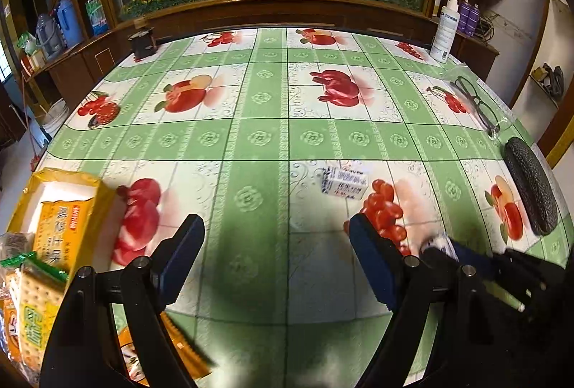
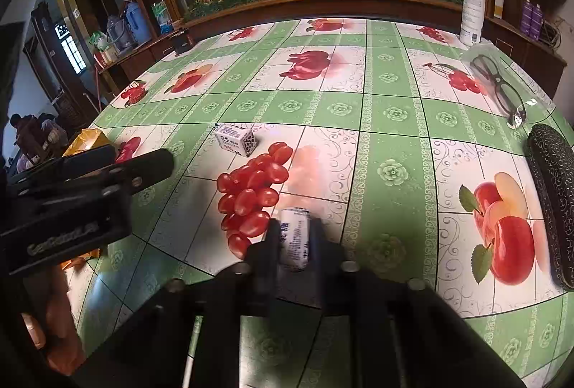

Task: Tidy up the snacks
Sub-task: 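Grasp a white milk carton with the right tool while the left grasps the other carton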

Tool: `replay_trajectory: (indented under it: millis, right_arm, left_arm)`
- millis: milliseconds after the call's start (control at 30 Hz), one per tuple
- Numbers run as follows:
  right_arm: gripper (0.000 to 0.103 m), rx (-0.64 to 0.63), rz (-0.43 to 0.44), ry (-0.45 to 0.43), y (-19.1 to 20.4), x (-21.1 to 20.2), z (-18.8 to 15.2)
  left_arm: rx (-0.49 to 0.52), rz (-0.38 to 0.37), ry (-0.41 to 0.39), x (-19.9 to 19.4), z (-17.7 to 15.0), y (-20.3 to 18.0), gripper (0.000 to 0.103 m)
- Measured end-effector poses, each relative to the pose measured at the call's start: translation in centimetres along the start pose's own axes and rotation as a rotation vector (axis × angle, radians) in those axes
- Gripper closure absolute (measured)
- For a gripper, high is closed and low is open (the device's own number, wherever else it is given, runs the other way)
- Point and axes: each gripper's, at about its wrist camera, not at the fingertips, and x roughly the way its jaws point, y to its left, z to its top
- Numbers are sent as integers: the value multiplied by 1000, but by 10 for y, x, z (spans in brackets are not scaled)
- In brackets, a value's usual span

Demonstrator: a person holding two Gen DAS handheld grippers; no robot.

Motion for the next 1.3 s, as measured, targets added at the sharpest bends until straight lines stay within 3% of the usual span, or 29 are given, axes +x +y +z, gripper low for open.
replay_trajectory:
  millis: [200,333,467,600,667,733,800,1000,1300]
  right_arm:
    - [89,13,17,-31,-6,-17,-5]
    - [89,50,37,-46,-17,-26,-9]
    - [89,76,45,-48,-26,-27,-10]
    - [89,91,61,-52,-29,-26,-10]
    - [89,95,71,-56,-29,-28,-9]
    - [89,96,72,-64,-29,-30,-9]
    - [89,101,73,-67,-30,-31,-9]
    - [89,110,68,-80,-33,-37,-11]
    - [89,107,75,-99,-24,-51,-17]
  left_arm:
    - [-17,4,-6,18,11,-23,20]
    - [22,4,-11,29,16,-41,20]
    - [79,50,1,43,16,-56,20]
    - [86,8,42,53,21,-56,20]
    - [79,-20,44,54,22,-54,29]
    - [75,-55,38,52,21,-53,56]
    - [95,-72,33,49,19,-55,72]
    - [117,-77,12,38,8,-53,73]
    - [71,-31,-72,-9,-10,-21,73]
